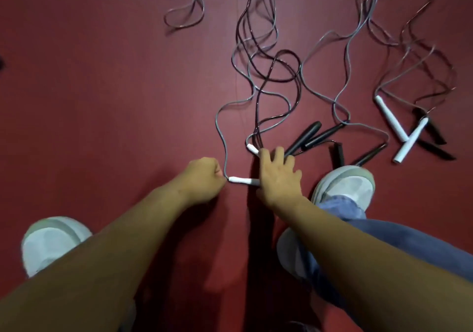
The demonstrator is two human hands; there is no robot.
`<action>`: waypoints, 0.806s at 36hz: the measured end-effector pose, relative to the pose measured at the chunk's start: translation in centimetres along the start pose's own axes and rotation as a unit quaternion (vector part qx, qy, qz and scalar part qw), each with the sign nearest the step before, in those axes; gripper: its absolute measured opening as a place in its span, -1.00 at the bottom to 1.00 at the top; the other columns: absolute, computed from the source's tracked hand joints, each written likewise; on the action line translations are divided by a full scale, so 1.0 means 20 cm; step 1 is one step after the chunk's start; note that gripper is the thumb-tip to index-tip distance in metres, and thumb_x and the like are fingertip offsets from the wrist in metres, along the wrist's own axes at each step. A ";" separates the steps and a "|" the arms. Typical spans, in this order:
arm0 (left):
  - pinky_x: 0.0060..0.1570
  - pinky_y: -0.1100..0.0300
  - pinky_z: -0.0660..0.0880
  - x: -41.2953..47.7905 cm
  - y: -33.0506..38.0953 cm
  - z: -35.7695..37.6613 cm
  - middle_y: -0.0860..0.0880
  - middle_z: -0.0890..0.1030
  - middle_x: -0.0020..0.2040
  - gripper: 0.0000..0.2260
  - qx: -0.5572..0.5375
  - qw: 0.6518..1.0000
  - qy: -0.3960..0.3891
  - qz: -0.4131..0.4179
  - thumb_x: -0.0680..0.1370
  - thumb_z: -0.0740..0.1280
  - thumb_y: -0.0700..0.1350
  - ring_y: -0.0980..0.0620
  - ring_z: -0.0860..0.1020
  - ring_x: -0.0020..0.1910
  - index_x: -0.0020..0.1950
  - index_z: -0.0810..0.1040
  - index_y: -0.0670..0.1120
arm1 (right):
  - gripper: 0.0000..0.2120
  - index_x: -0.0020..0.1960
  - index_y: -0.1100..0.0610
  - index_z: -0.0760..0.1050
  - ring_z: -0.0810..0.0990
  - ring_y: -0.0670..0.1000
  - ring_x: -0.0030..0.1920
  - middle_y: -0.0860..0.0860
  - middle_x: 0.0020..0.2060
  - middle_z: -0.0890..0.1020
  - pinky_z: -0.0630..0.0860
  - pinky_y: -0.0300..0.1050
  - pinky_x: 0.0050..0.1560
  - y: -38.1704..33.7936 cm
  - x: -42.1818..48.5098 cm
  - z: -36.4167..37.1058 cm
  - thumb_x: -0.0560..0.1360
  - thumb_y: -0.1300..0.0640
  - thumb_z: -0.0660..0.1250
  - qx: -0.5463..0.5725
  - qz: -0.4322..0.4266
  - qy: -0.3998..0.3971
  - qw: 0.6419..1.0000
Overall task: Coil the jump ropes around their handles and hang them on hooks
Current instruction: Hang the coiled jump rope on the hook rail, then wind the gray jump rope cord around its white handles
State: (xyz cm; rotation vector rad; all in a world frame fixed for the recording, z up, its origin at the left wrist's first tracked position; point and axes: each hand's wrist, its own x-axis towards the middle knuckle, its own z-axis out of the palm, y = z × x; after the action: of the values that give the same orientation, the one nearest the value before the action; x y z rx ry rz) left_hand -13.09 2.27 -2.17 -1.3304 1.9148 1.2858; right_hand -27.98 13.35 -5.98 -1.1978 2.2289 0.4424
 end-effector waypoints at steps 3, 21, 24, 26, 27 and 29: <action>-0.04 0.12 0.49 0.01 -0.02 0.02 -0.14 0.69 -0.09 -0.85 -0.003 1.000 0.008 0.002 0.58 0.34 -0.12 -0.17 0.62 -0.03 -0.11 0.60 -0.18 | -0.44 0.28 0.07 0.25 0.43 0.27 0.10 0.12 0.24 0.26 0.43 0.18 -0.09 -0.01 0.01 0.04 0.39 0.18 0.46 0.004 0.013 0.021 1.000; -0.05 0.15 0.46 0.01 -0.10 -0.10 -0.19 0.68 -0.06 -0.81 0.011 0.999 0.035 -0.001 0.58 0.30 -0.12 -0.20 0.60 0.00 -0.08 0.61 -0.23 | -0.80 0.17 0.18 0.32 0.65 0.28 -0.16 0.19 0.24 0.28 0.35 0.07 -0.30 -0.10 0.03 0.02 0.57 0.32 0.21 -0.004 0.008 0.051 0.999; -0.10 0.08 0.50 -0.03 -0.12 -0.14 -0.17 0.57 -0.23 -0.80 0.026 0.999 0.034 -0.001 0.57 0.30 -0.13 -0.18 0.48 -0.19 -0.12 0.61 -0.23 | -0.76 0.17 0.18 0.33 0.65 0.31 -0.18 0.21 0.26 0.28 0.38 0.07 -0.30 -0.13 -0.01 -0.04 0.53 0.32 0.25 0.034 0.008 0.038 0.999; -0.13 0.08 0.47 -0.09 -0.10 -0.20 -0.18 0.55 -0.22 -0.82 0.038 0.999 0.034 -0.006 0.58 0.30 -0.13 -0.19 0.46 -0.19 -0.15 0.62 -0.17 | -0.72 0.22 0.20 0.33 0.64 0.35 -0.05 0.23 0.28 0.32 0.44 0.12 -0.19 -0.17 -0.05 -0.13 0.54 0.27 0.27 0.071 -0.002 0.010 0.997; -0.14 0.10 0.44 -0.13 -0.09 -0.23 -0.22 0.61 -0.16 -0.82 0.039 0.998 0.038 -0.009 0.58 0.31 -0.13 -0.23 0.53 -0.12 -0.13 0.62 -0.18 | -0.70 0.25 0.22 0.33 0.62 0.36 0.04 0.24 0.27 0.36 0.48 0.14 -0.08 -0.19 -0.07 -0.20 0.54 0.24 0.29 0.096 -0.019 -0.012 0.995; -0.08 0.14 0.44 -0.23 -0.05 -0.32 -0.22 0.67 -0.04 -0.85 0.029 0.997 0.066 -0.005 0.58 0.31 -0.13 -0.23 0.61 0.04 -0.07 0.60 -0.20 | -0.68 0.28 0.24 0.35 0.58 0.34 0.15 0.25 0.22 0.48 0.48 0.10 0.04 -0.24 -0.12 -0.37 0.56 0.18 0.29 0.139 -0.073 -0.054 0.986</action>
State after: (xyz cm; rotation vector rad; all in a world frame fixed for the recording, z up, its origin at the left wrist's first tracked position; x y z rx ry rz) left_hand -9.58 -1.40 3.88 -1.4245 2.0159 1.1551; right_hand -25.30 8.36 1.12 -1.1484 2.0162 0.1274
